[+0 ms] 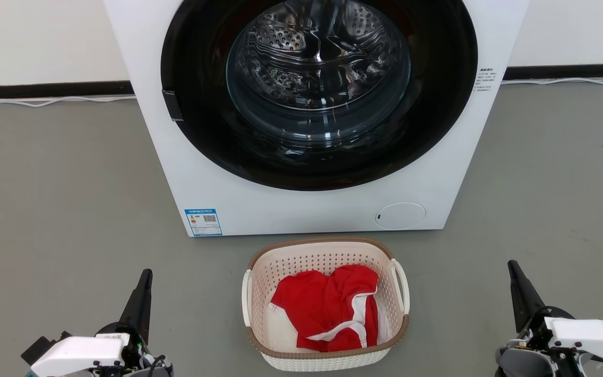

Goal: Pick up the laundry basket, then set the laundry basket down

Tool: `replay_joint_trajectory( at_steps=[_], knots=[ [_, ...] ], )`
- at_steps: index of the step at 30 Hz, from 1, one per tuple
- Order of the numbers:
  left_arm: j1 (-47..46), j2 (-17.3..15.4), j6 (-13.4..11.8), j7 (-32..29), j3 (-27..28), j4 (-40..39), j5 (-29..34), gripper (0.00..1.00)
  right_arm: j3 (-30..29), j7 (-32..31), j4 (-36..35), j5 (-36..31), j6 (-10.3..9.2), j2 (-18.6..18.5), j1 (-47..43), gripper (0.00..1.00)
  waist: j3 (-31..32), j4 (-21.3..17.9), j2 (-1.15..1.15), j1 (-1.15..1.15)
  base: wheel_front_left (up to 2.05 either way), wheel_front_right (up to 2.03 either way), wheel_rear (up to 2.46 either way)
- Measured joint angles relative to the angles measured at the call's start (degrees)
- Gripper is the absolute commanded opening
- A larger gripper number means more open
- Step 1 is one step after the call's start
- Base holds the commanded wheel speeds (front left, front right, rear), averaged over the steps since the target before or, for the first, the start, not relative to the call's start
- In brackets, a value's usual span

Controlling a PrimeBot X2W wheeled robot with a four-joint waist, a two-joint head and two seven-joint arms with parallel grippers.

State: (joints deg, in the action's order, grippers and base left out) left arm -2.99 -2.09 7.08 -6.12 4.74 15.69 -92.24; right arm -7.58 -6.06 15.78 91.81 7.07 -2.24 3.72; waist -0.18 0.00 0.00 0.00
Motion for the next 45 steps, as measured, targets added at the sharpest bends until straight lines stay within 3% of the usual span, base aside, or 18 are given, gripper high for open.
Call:
replay_joint_trajectory(
  at_steps=[39,40,45],
  knots=[
    [0.00,0.00,0.00,0.00,0.00,0.00,0.00,0.00,0.00,0.00,0.00,0.00,0.00,0.00,0.00,0.00,0.00,0.00,0.00,0.00,0.00,0.00,0.00],
    [0.00,0.00,0.00,0.00,0.00,0.00,0.00,1.00,0.00,0.00,0.00,0.00,0.00,0.00,0.00,1.00,0.00,0.00,0.00,0.00,0.00,0.00,0.00],
    [2.54,0.55,-0.02,0.19,-0.26,2.50,-0.01,1.00,0.27,0.04,2.21,-0.02,-0.07,0.62,-2.31,1.00,-0.05,0.00,0.00,0.00,0.00,0.00,0.00]
  ],
)
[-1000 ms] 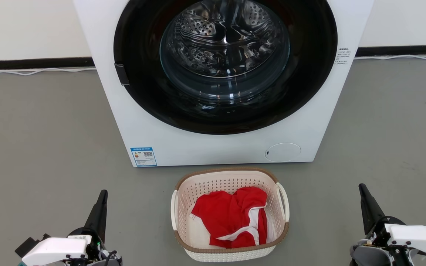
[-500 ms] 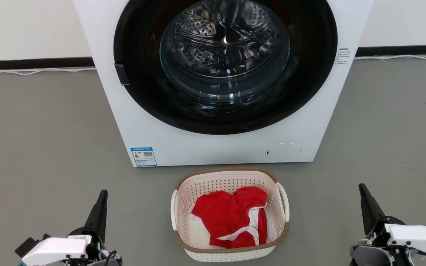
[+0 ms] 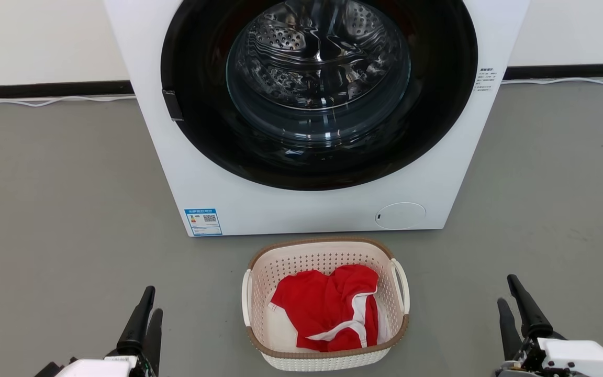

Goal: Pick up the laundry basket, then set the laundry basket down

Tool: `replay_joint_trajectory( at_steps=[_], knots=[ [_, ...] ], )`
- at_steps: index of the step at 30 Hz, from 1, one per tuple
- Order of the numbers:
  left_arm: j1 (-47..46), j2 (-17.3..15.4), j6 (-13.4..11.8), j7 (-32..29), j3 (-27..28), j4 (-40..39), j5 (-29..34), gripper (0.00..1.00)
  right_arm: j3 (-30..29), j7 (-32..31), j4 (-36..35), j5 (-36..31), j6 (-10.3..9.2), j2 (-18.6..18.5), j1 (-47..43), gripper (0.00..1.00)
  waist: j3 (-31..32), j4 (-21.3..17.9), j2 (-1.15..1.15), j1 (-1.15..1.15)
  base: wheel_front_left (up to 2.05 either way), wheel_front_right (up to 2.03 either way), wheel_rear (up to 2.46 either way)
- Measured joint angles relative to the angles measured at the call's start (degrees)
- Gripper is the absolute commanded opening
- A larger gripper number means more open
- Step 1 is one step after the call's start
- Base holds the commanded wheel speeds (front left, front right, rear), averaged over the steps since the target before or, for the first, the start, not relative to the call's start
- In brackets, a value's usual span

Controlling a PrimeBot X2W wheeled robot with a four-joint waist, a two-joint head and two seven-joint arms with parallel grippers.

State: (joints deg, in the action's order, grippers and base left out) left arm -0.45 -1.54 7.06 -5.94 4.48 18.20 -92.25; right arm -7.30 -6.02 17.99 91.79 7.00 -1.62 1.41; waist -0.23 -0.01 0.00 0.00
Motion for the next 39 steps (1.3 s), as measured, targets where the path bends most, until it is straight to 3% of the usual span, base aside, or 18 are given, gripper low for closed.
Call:
replay_joint_trajectory(
  at_steps=[14,39],
  knots=[
    [0.19,-0.05,-0.01,2.50,-1.38,-0.34,1.00,1.00,0.71,2.27,-0.75,-4.68,0.00,0.01,-0.15,1.00,-0.24,-0.08,0.00,0.02,0.00,0.00,0.00],
    [0.19,-0.18,0.00,6.53,-2.53,-0.05,19.87,1.00,2.26,6.11,-3.27,-29.65,0.00,-0.43,-0.16,1.00,-0.27,0.24,0.00,0.01,0.00,0.00,0.00]
  ],
)
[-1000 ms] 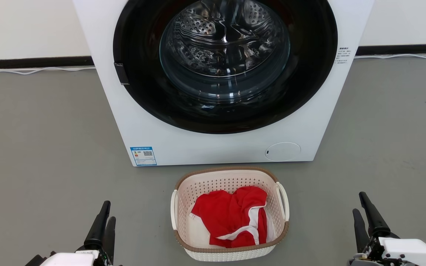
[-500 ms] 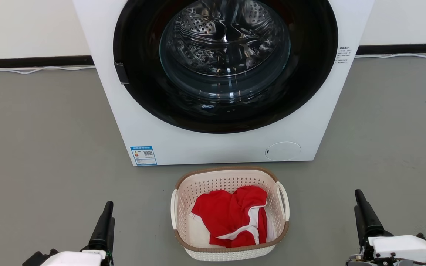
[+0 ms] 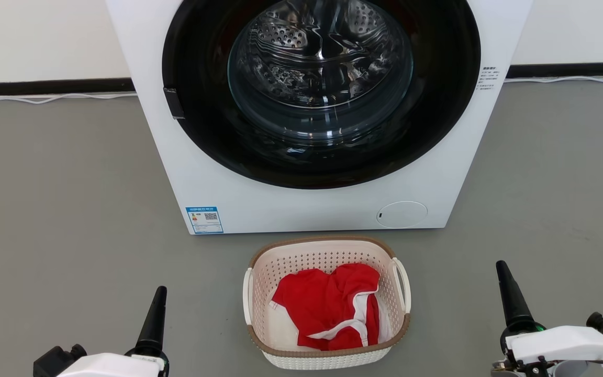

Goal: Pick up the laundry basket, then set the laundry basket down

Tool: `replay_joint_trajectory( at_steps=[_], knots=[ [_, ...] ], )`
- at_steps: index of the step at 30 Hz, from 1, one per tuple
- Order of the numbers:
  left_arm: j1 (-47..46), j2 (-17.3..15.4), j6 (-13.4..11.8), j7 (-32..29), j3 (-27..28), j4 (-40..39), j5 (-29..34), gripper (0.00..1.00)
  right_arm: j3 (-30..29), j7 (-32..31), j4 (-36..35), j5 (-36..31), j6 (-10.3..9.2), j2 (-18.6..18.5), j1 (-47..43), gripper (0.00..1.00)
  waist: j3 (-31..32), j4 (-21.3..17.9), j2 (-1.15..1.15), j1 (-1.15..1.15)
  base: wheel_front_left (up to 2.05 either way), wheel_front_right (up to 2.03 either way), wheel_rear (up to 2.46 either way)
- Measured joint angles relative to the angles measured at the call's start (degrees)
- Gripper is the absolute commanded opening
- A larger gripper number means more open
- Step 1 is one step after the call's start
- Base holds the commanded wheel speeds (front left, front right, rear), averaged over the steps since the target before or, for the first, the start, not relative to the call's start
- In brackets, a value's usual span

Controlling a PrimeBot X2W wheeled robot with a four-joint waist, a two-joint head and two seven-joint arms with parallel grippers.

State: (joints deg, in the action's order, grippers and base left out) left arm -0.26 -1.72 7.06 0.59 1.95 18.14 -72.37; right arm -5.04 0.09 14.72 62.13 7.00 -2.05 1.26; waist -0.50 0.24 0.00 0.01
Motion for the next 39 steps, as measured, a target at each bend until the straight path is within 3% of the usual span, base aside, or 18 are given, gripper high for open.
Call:
replay_joint_trajectory(
  at_steps=[39],
  knots=[
    [0.00,-0.21,-0.02,6.09,-1.89,0.60,30.70,1.00,1.54,6.23,0.92,-33.49,0.05,-0.84,-0.03,1.00,-0.27,0.26,0.00,0.00,0.00,0.00,0.00]
  ],
)
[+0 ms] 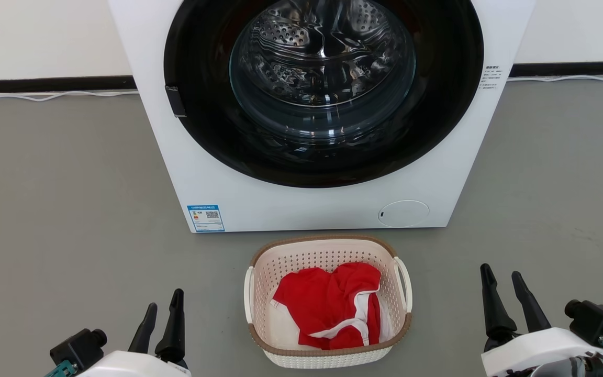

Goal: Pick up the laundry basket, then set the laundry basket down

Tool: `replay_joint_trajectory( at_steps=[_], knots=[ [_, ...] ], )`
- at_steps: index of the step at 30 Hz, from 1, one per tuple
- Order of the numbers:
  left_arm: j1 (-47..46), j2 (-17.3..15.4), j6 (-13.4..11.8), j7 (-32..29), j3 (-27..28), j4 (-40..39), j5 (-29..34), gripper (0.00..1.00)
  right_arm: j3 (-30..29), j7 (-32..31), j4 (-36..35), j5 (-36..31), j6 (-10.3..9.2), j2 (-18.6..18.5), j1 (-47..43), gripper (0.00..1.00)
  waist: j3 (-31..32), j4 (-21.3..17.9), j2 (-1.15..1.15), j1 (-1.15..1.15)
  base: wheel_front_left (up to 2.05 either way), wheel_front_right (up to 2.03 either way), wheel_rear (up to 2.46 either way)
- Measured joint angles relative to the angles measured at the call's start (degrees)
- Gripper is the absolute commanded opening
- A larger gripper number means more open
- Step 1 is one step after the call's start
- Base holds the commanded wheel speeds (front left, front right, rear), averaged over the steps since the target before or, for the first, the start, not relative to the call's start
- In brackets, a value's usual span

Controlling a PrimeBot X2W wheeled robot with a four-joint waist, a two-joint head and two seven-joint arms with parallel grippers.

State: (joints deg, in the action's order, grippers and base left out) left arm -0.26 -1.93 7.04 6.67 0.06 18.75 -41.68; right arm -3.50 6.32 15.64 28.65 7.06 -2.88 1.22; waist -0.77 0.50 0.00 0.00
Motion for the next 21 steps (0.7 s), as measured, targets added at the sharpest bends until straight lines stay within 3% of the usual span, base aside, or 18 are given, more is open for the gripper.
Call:
replay_joint_trajectory(
  at_steps=[21],
  knots=[
    [0.01,-0.16,-0.57,3.70,-1.12,0.24,14.39,1.00,1.20,3.81,0.62,-17.03,0.01,-0.69,0.01,1.00,0.10,0.06,0.00,0.00,0.00,0.00,0.00]
  ],
)
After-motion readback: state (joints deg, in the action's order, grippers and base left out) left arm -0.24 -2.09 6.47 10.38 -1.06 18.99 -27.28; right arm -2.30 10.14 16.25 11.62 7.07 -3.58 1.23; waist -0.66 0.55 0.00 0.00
